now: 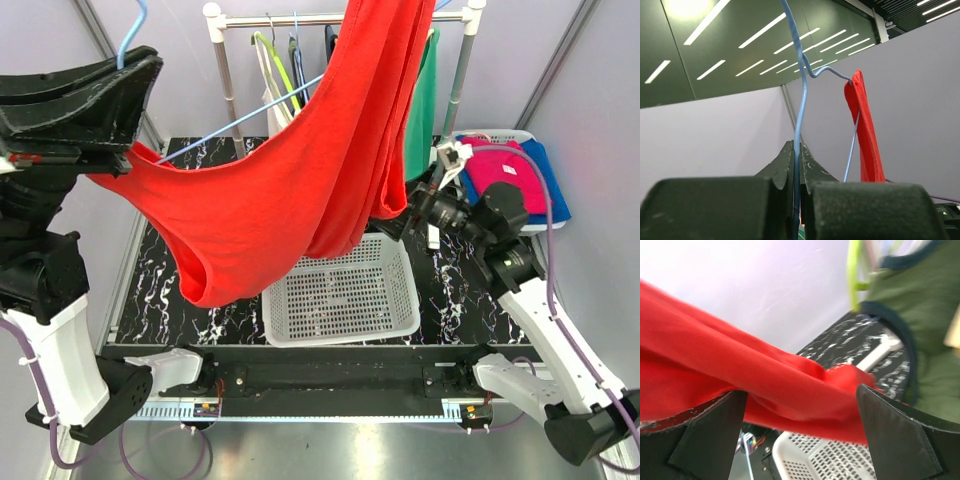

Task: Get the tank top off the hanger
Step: Pick up the hanger from the clothesline.

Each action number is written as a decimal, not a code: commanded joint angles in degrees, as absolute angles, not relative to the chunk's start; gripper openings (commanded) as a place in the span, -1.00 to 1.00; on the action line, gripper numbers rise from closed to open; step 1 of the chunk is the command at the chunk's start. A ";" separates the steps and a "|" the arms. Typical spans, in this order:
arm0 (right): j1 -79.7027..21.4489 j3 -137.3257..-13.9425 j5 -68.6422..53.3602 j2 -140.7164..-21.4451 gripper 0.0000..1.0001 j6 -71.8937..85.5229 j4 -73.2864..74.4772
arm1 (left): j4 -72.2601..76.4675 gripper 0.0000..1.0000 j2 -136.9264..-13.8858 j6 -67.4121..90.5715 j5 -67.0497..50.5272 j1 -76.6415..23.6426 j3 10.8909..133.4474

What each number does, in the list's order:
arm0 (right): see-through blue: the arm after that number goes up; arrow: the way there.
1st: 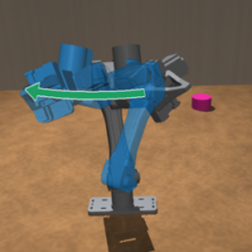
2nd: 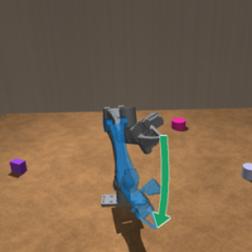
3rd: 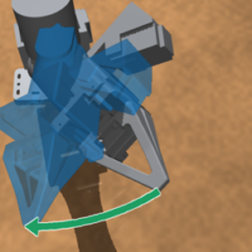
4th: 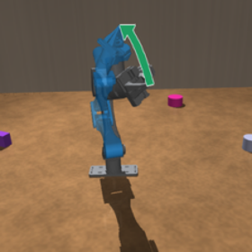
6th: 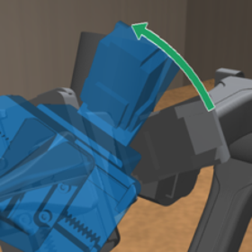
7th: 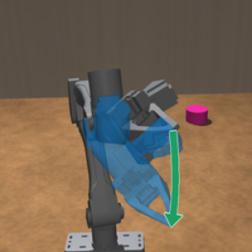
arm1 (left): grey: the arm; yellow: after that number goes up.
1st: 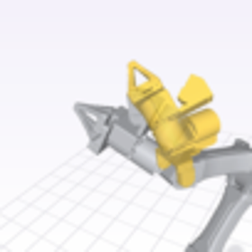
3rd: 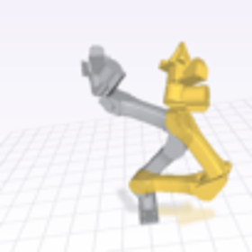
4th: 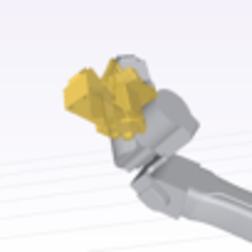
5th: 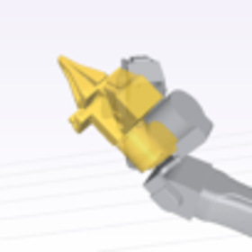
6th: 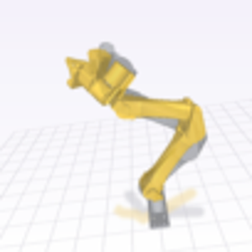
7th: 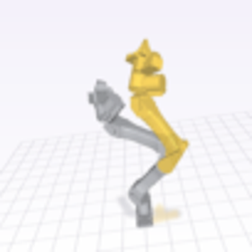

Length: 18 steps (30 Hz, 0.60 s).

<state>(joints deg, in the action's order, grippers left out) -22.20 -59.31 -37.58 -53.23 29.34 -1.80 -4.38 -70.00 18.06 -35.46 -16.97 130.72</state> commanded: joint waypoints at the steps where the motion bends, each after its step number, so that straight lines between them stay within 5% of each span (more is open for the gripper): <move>1: -27.50 -60.03 -37.62 -55.54 1.00 28.13 -10.37 | -0.26 -1.00 -69.26 21.00 -34.46 -17.14 128.23; 6: -33.13 -60.21 -37.70 -59.84 0.93 28.39 -14.05 | -1.05 -0.99 -69.79 20.57 -34.36 -17.14 128.67; 9: -33.57 -59.77 -38.50 -60.38 0.38 29.79 -15.12 | -1.67 -0.99 -69.17 18.73 -34.02 -17.14 127.28; 13: -33.57 -60.38 -35.96 -58.63 -0.65 28.57 -11.88 | -2.20 -1.00 -67.77 16.53 -33.58 -17.14 124.99; 18: -33.49 -65.73 -29.19 -54.41 -0.97 23.39 -2.91 | -2.37 -1.00 -66.97 15.29 -33.14 -17.14 123.84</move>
<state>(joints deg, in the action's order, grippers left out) -33.23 -59.59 -34.85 -58.37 27.81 -6.72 -5.13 -68.31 16.84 -35.31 -16.97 123.66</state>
